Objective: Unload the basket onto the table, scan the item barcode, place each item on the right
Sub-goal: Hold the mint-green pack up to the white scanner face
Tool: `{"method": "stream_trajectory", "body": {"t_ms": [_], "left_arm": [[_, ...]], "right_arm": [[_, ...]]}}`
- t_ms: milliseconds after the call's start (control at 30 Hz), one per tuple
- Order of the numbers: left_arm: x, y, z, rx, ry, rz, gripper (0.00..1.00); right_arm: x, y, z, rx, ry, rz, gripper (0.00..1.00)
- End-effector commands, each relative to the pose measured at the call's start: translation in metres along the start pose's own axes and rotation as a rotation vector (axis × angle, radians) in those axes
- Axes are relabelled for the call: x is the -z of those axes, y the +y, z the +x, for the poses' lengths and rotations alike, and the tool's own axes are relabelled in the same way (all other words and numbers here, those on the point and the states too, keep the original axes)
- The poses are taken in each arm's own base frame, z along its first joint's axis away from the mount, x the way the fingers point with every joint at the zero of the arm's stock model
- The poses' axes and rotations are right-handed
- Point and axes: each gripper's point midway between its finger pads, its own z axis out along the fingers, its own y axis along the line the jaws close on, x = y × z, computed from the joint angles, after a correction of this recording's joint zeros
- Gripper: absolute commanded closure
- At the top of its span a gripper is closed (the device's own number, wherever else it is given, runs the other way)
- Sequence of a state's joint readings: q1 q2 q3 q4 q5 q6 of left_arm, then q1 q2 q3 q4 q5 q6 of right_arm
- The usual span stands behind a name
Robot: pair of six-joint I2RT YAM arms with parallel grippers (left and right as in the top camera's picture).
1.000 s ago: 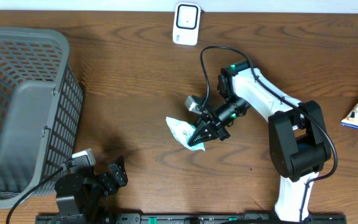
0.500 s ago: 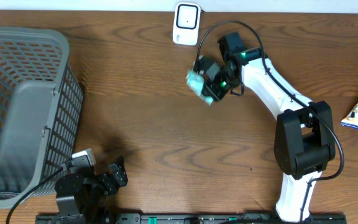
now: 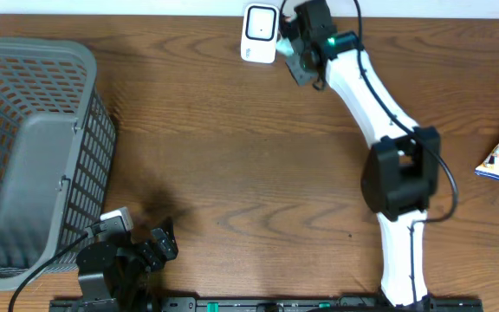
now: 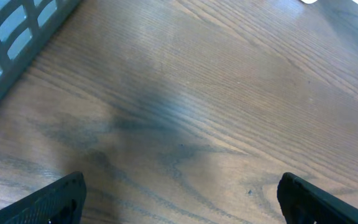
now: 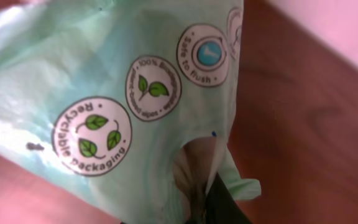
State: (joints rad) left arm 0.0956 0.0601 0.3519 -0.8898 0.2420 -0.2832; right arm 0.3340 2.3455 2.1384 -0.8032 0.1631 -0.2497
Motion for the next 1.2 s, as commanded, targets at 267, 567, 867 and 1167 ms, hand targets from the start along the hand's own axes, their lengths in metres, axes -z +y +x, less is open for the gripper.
{"method": "stream_trajectory", "body": {"t_ms": [267, 567, 867, 1167], "left_arm": [[0.0, -0.002, 0.0, -0.011, 0.0, 0.009, 0.02], [0.0, -0.002, 0.0, -0.011, 0.0, 0.009, 0.02], [0.0, -0.002, 0.0, -0.011, 0.0, 0.009, 0.02], [0.0, -0.002, 0.0, -0.011, 0.0, 0.009, 0.02]], "right_arm": [[-0.044, 0.002, -0.068, 0.19, -0.121, 0.273, 0.99], [-0.053, -0.015, -0.081, 0.224, -0.159, 0.455, 0.99], [-0.048, -0.026, -0.064, 0.288, -0.063, 0.485, 0.99], [0.025, -0.11, 0.022, -0.086, 0.221, 0.604, 0.99]]}}
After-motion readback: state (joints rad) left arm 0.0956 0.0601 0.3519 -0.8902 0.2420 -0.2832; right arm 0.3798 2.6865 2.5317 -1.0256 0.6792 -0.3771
